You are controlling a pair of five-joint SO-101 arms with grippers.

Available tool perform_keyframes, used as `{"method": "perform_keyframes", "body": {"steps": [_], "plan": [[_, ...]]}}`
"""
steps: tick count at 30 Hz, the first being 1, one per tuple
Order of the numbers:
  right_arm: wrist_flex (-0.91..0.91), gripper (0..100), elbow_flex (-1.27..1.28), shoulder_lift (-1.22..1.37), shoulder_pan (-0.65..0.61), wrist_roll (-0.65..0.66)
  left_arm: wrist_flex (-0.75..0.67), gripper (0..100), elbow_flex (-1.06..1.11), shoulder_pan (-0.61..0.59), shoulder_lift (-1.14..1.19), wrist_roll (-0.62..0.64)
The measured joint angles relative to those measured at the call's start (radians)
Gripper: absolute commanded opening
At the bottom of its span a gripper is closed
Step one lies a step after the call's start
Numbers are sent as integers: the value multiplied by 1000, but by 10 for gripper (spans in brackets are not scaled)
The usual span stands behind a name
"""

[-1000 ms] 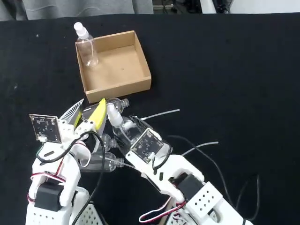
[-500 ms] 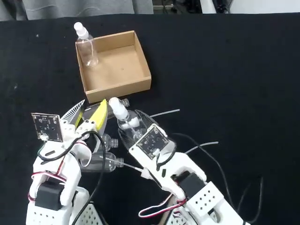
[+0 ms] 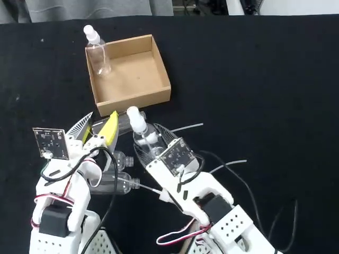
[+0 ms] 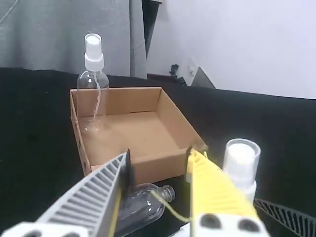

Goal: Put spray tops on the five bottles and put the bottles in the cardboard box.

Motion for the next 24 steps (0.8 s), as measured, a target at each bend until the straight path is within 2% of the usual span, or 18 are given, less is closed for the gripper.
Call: {"method": "perform_keyframes", "body": {"steps": [12,19,24], "plan": [[-32,90,0,0,-21,-17,0,177,0,31,0,-2],[-103,90,0,0,-106,-18,0,177,0,68,-11,-2],[-112,90,0,0,-110,-18,-2,177,0,78,-11,-48]]}}
